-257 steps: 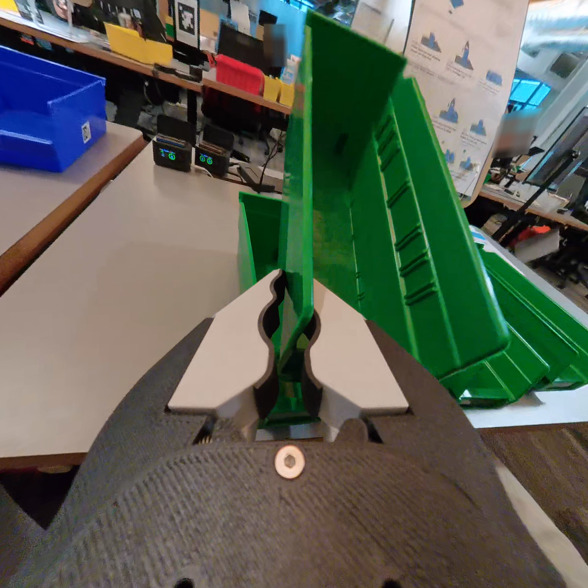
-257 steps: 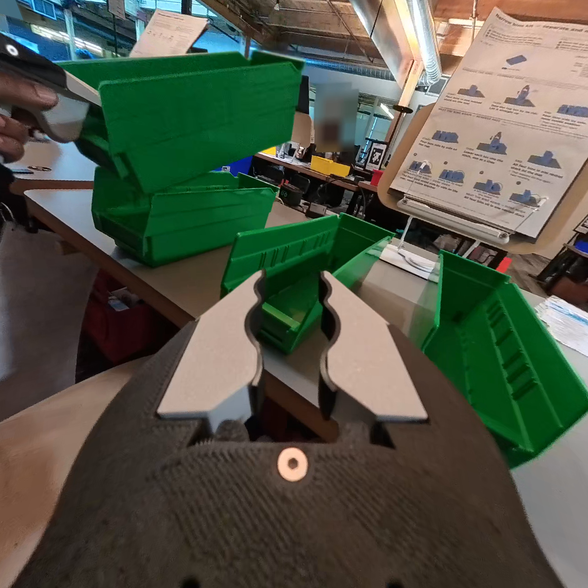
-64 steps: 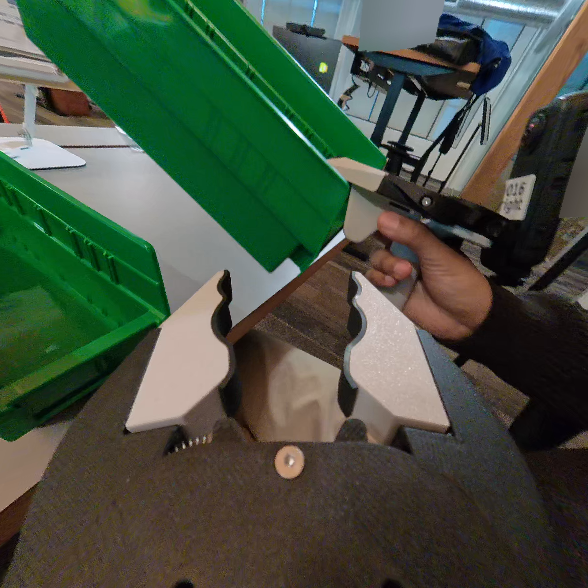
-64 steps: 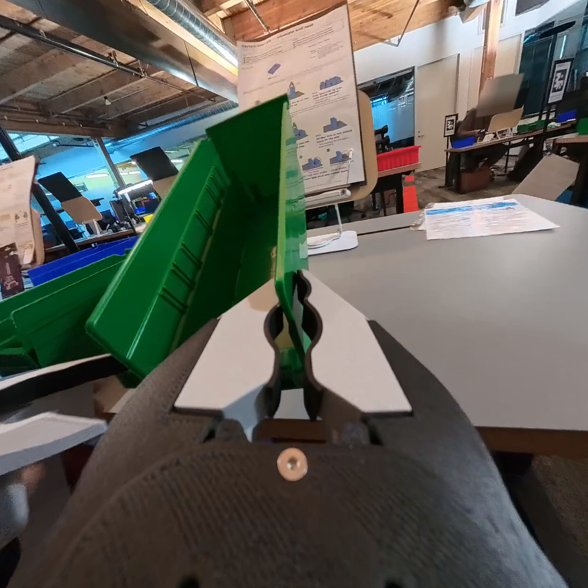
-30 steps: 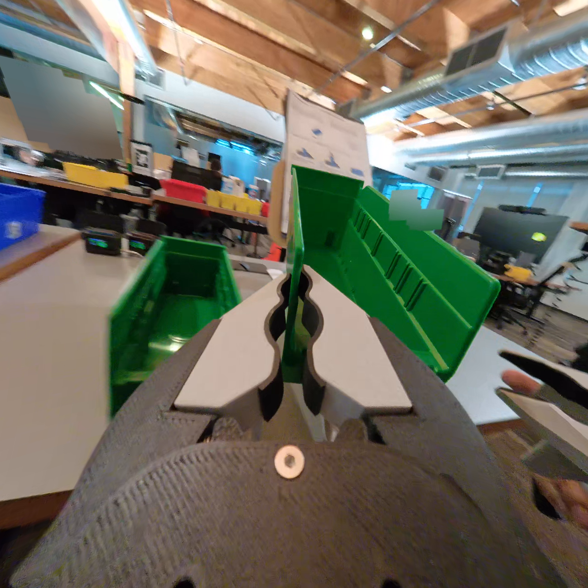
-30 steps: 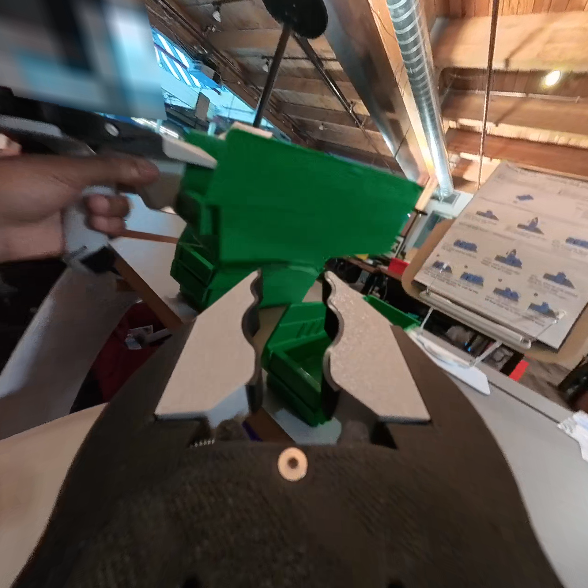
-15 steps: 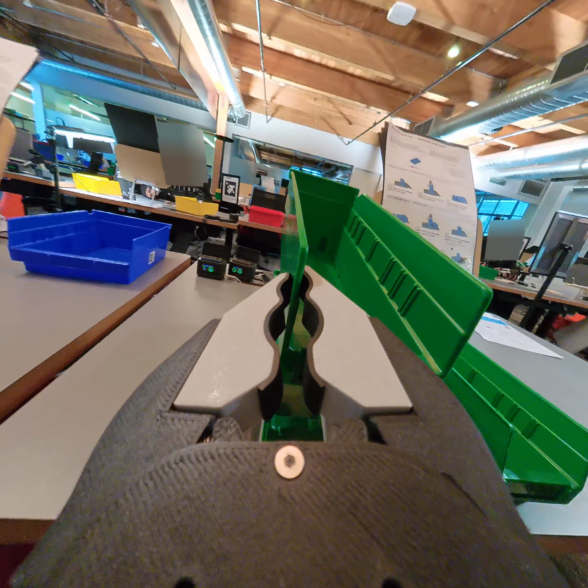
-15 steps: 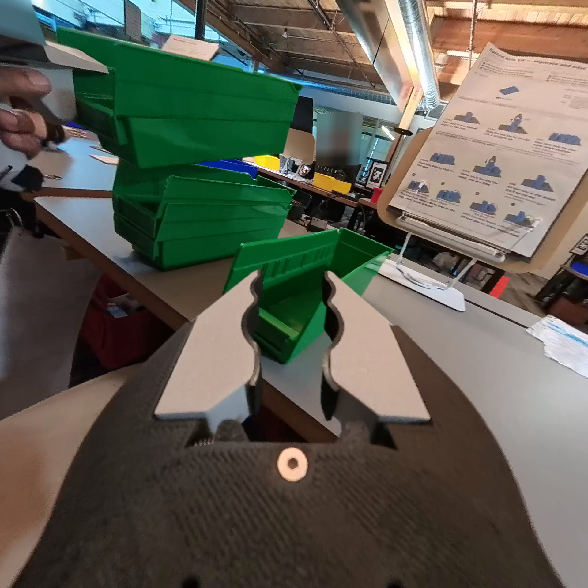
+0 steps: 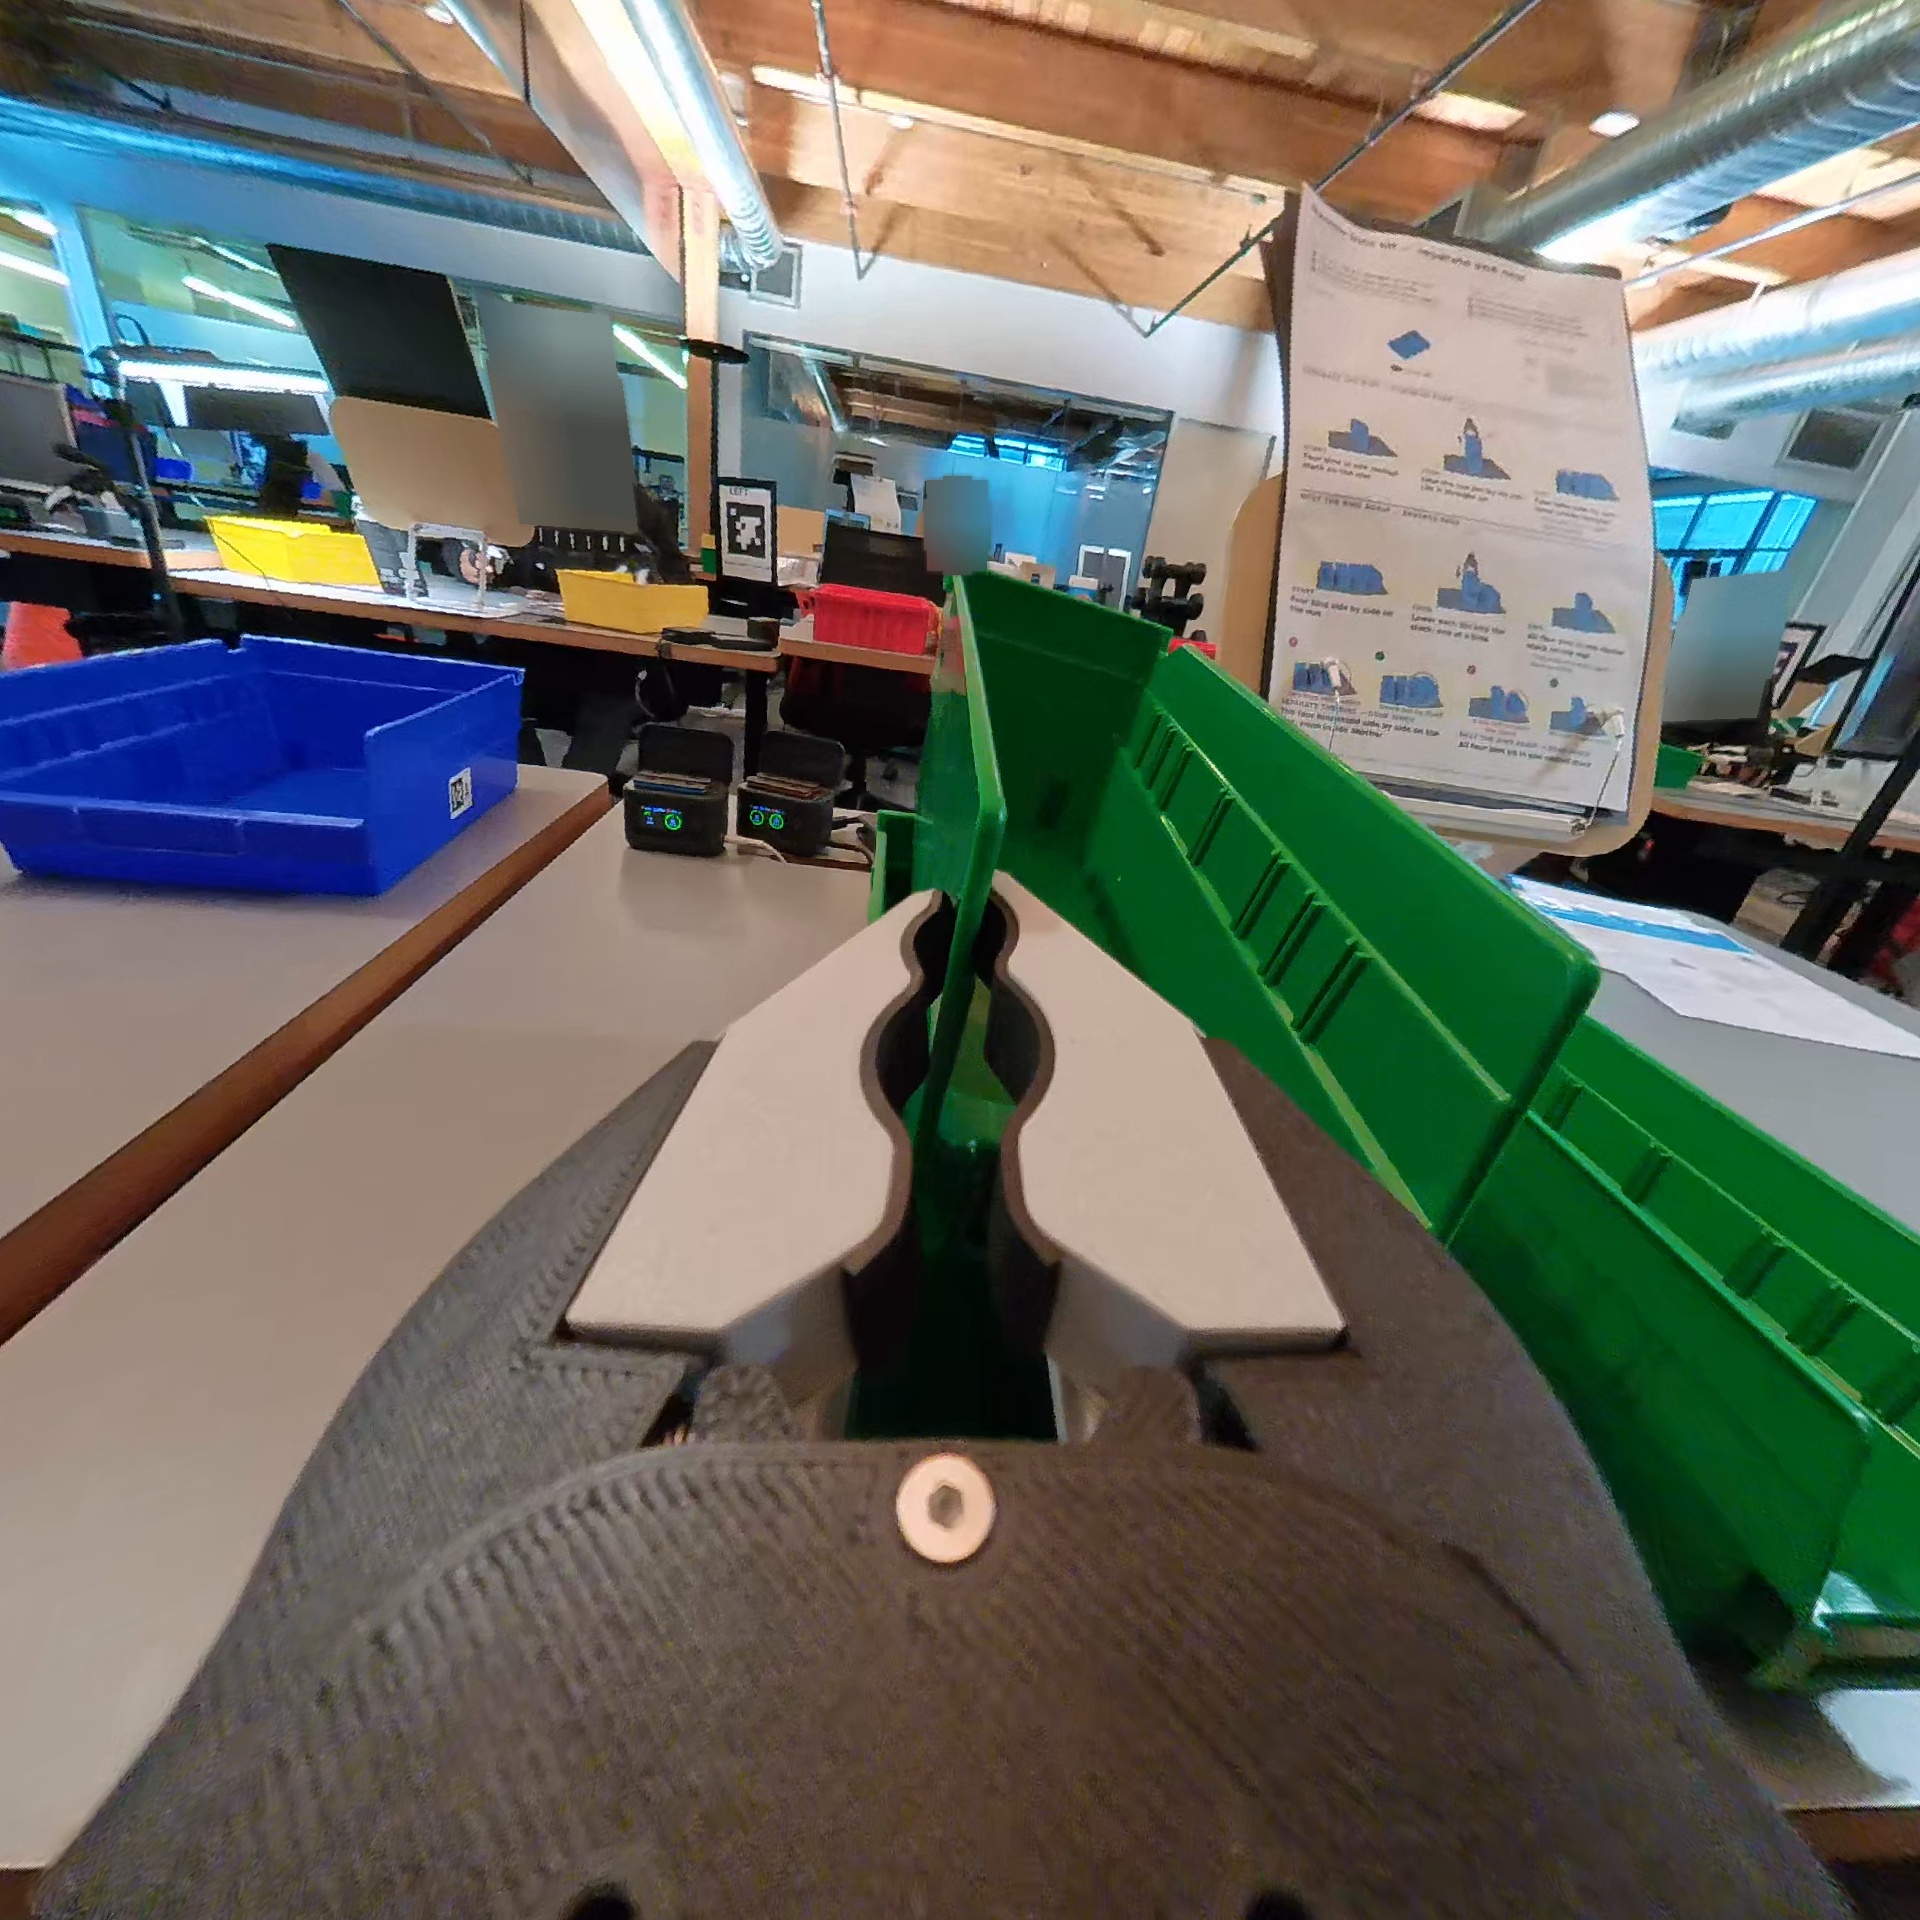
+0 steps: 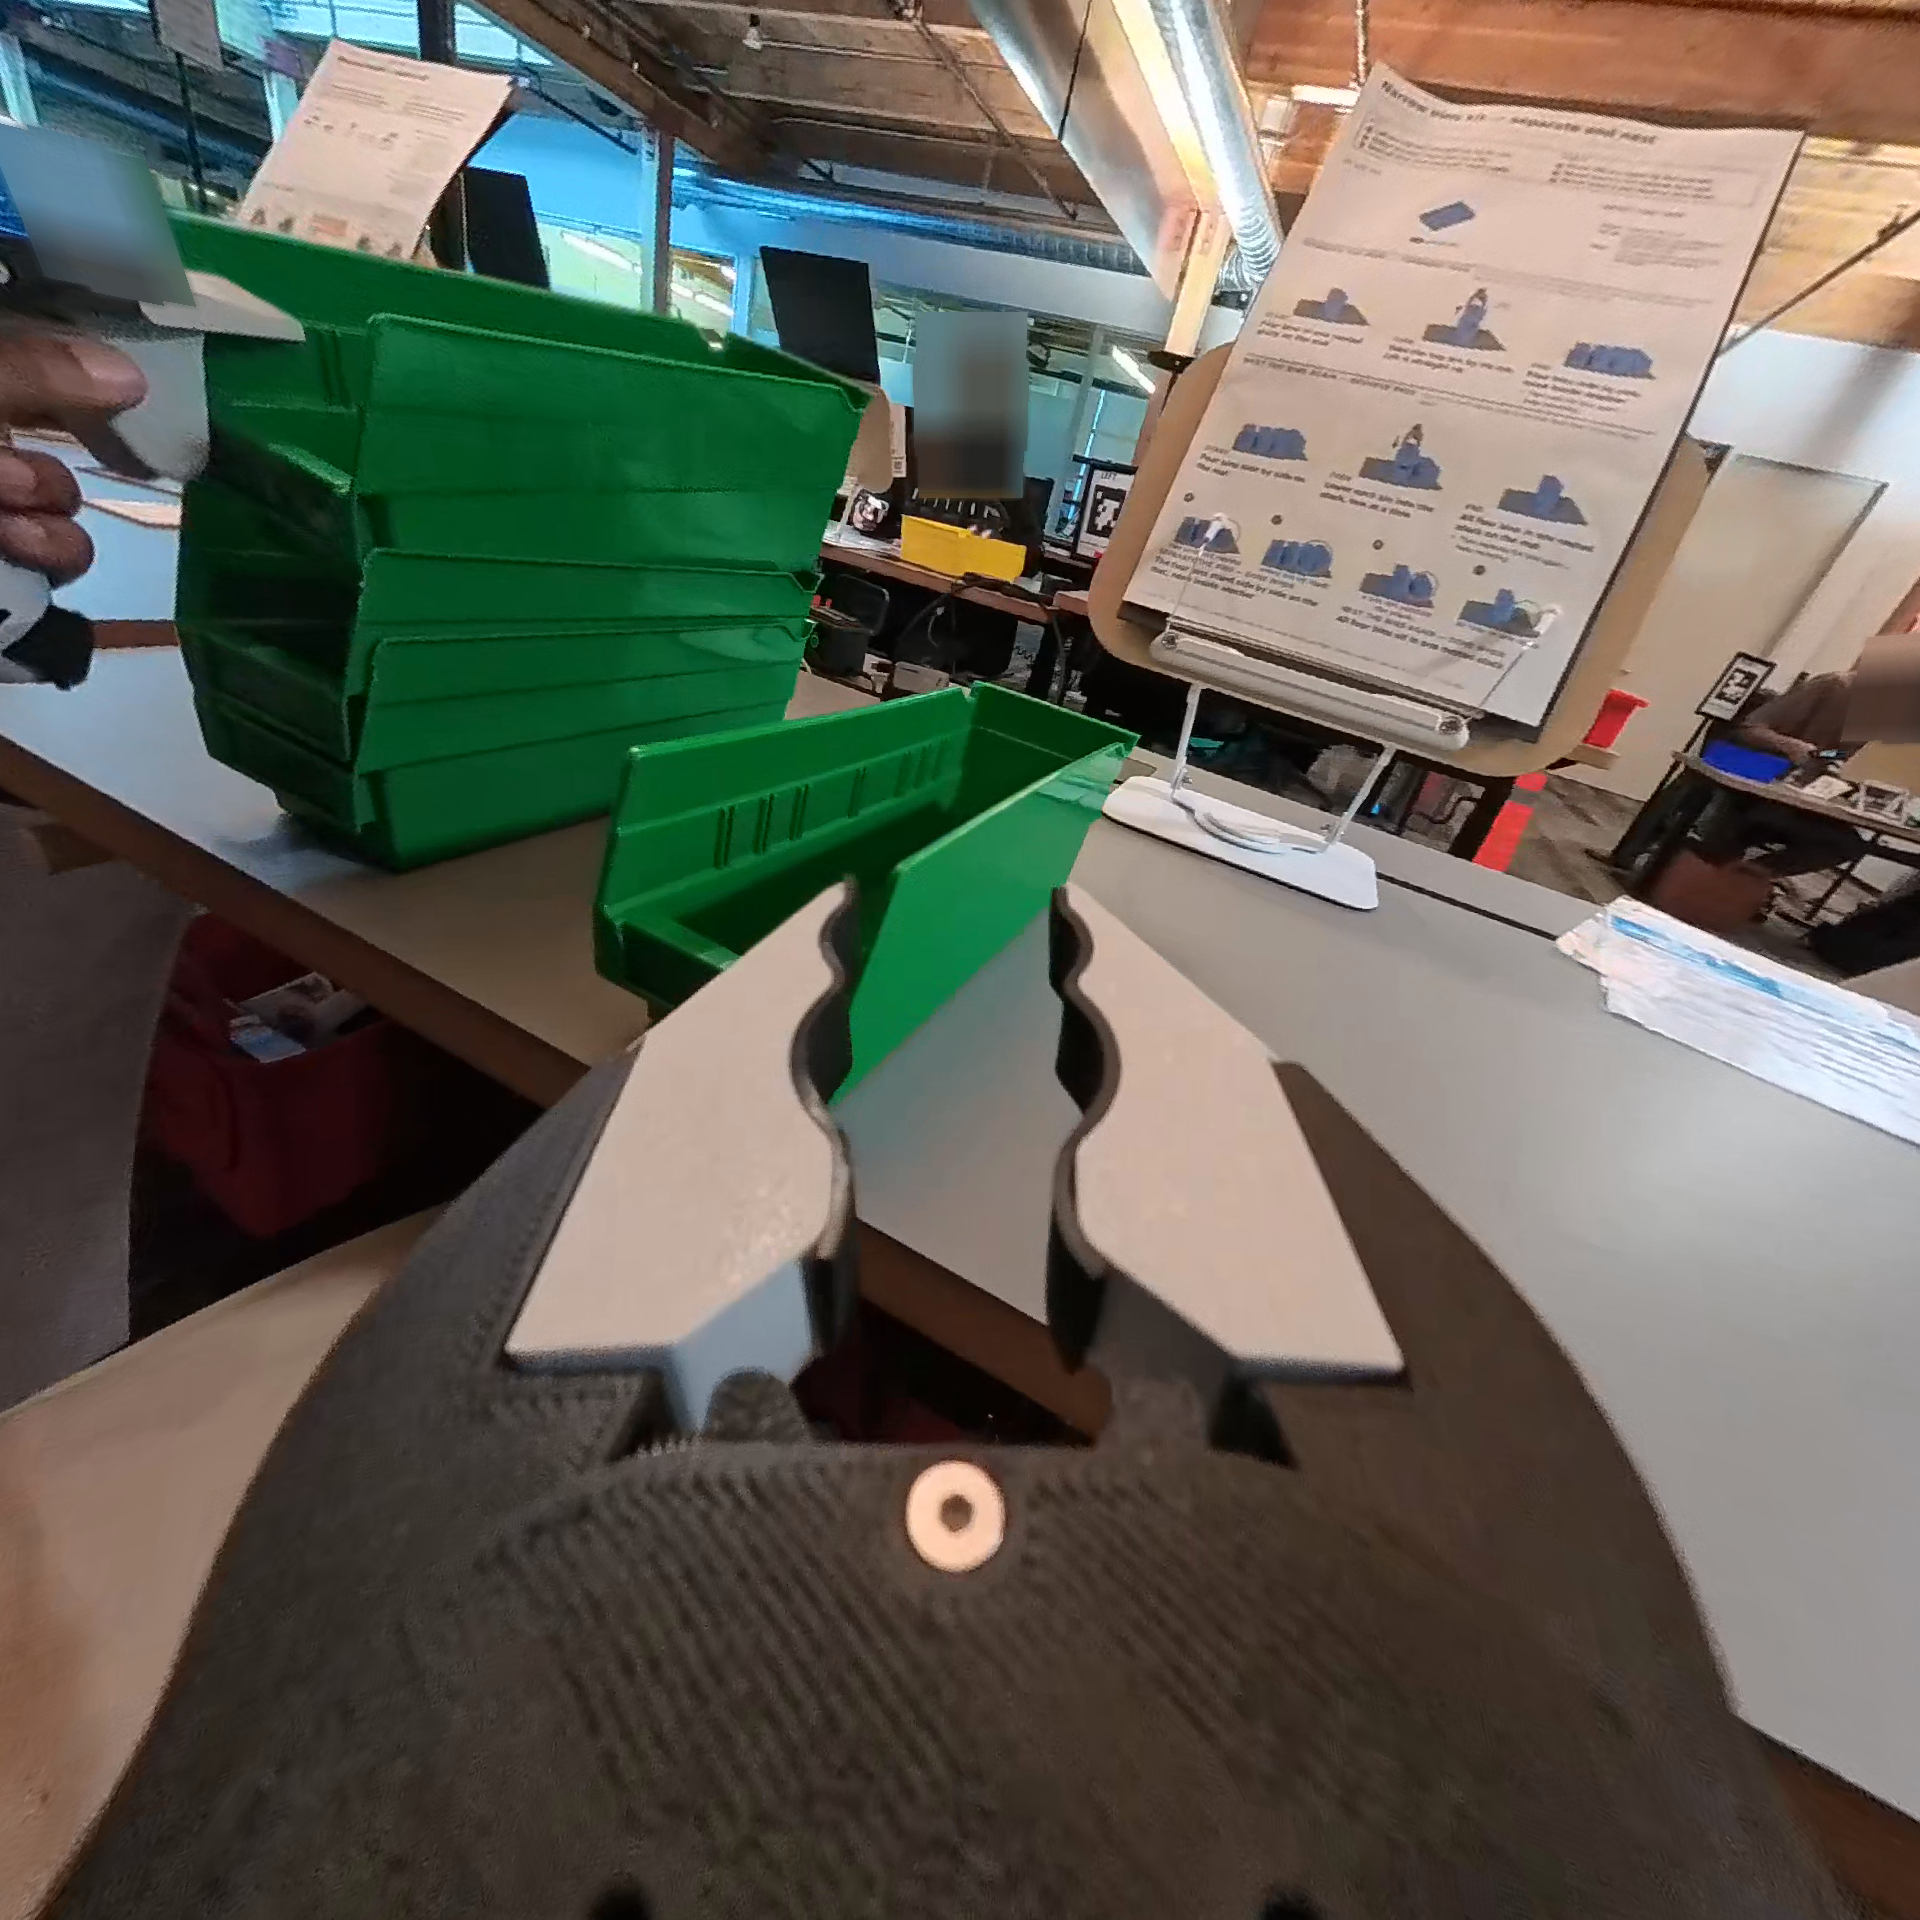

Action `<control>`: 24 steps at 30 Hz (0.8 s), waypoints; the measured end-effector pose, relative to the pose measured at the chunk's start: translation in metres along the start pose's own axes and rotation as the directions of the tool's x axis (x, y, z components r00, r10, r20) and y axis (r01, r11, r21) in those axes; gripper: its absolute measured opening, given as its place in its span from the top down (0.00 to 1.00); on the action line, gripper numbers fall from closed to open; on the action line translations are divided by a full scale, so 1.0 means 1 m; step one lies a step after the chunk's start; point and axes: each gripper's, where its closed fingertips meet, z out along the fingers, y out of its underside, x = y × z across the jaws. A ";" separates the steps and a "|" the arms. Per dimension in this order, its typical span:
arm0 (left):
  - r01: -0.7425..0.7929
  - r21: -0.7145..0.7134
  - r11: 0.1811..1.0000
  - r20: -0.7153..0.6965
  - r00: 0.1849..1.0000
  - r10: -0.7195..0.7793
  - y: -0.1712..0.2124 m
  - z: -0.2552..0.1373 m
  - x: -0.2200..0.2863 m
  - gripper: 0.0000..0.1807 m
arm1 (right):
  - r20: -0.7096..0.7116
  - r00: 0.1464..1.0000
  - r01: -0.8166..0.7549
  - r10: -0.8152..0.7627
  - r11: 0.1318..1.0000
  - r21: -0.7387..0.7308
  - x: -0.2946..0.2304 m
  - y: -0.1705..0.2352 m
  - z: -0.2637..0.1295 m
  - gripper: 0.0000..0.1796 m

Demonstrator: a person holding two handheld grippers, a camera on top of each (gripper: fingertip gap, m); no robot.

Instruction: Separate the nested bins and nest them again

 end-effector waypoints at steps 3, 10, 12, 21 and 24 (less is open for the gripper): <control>0.013 -0.004 1.000 -0.001 1.000 -0.013 0.003 0.000 -0.002 1.00 | 0.004 1.000 -0.009 0.009 1.000 -0.005 0.000 0.002 0.002 0.80; -0.001 -0.040 0.999 0.001 1.000 0.001 0.007 -0.009 0.000 1.00 | 0.039 0.999 -0.014 0.014 1.000 -0.002 -0.008 0.001 0.008 0.80; 0.009 -0.051 0.999 0.007 1.000 -0.009 0.013 -0.011 -0.001 1.00 | 0.050 0.999 -0.015 0.015 1.000 -0.001 -0.011 0.001 0.009 0.80; 0.063 -0.070 0.996 0.011 0.998 -0.063 0.025 -0.014 -0.009 1.00 | 0.050 0.999 -0.009 0.008 1.000 0.019 -0.012 -0.003 0.010 0.83; 0.094 -0.082 0.992 0.017 0.996 -0.093 0.031 -0.012 -0.012 1.00 | 0.047 0.999 -0.006 0.005 1.000 0.014 -0.012 -0.002 0.010 0.83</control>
